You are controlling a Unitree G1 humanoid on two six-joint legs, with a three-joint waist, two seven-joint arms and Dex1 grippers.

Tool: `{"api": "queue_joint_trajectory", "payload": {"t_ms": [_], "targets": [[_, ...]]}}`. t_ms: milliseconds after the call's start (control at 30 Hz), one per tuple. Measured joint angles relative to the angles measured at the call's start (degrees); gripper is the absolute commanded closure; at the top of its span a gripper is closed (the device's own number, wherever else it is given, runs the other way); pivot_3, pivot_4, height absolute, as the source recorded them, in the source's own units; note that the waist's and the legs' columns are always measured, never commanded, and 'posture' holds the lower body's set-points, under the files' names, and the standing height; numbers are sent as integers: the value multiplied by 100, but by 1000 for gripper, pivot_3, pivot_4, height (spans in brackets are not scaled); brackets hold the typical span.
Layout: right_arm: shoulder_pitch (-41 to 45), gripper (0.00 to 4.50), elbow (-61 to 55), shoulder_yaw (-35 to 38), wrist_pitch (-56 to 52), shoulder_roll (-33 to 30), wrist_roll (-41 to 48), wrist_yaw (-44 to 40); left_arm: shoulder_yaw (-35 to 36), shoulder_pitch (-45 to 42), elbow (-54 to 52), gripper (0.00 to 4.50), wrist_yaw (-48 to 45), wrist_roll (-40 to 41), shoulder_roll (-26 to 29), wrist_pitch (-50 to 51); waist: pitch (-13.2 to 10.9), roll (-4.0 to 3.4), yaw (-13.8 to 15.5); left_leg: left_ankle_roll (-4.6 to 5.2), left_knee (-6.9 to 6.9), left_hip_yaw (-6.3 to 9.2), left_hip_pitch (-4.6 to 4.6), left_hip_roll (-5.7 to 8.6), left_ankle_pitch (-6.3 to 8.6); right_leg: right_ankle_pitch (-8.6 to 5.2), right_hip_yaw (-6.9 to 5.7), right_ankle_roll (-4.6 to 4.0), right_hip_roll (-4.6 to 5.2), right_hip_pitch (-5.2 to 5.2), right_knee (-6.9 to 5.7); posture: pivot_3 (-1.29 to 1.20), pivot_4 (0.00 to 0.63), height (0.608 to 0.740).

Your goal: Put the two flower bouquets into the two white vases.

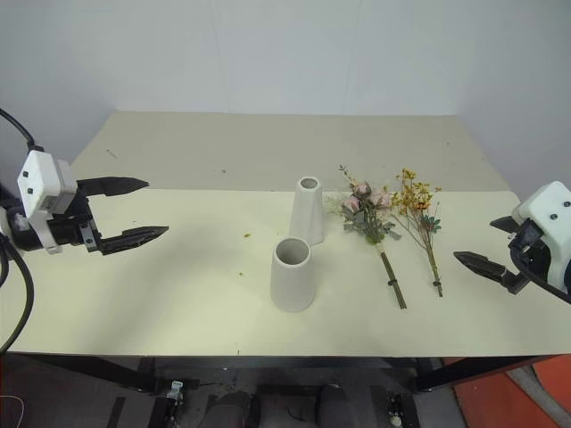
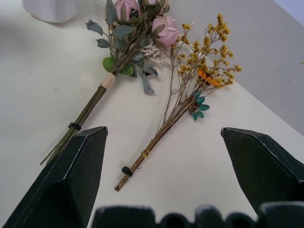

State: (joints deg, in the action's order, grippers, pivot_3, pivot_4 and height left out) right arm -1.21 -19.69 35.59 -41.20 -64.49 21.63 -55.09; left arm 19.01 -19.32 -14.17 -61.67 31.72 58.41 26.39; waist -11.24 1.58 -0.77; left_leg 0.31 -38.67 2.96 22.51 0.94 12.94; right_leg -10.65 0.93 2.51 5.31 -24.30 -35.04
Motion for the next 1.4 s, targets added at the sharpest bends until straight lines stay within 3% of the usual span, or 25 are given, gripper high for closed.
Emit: {"api": "queue_joint_trajectory", "payload": {"t_ms": [367,533,800,1000,1167,1400], "targets": [[25,11,0,0,-51,1,38,-59,1,1,-1,0,1,0,0,1,0,0,-1,0,0,-1,0,1,0,0,2,0,0,0,0,0,150,740],[471,11,-79,-186,-507,25,378,110,-6,-8,2,0,1,-1,1,5,0,0,-14,0,0,-2,-3,-2,0,0,2,0,-2,0,-1,0,150,740],[2154,11,-147,-2009,-1779,411,684,995,-479,-386,160,0,-315,-38,22,-32,0,1,-14,0,-2,-3,1,-1,0,0,4,-3,-3,-7,-1,0,150,740],[3590,11,705,-3203,-2548,988,646,1330,-1136,-1288,417,0,-513,-160,-220,-50,0,1,0,0,-1,4,19,7,0,23,3,29,-4,-13,6,0,150,740],[3974,11,1418,-4008,-2642,1373,336,1460,-1787,-1882,768,0,-735,-442,-565,-238,0,1,-2,1,-1,4,37,12,1,26,3,28,-2,-29,7,0,150,740],[4364,11,2482,-4399,-2500,1819,-119,1643,-2151,-2371,1302,0,-993,-784,-921,-574,0,1,-25,2,-4,3,66,10,0,47,6,-6,-7,-73,-9,0,150,740]]}}
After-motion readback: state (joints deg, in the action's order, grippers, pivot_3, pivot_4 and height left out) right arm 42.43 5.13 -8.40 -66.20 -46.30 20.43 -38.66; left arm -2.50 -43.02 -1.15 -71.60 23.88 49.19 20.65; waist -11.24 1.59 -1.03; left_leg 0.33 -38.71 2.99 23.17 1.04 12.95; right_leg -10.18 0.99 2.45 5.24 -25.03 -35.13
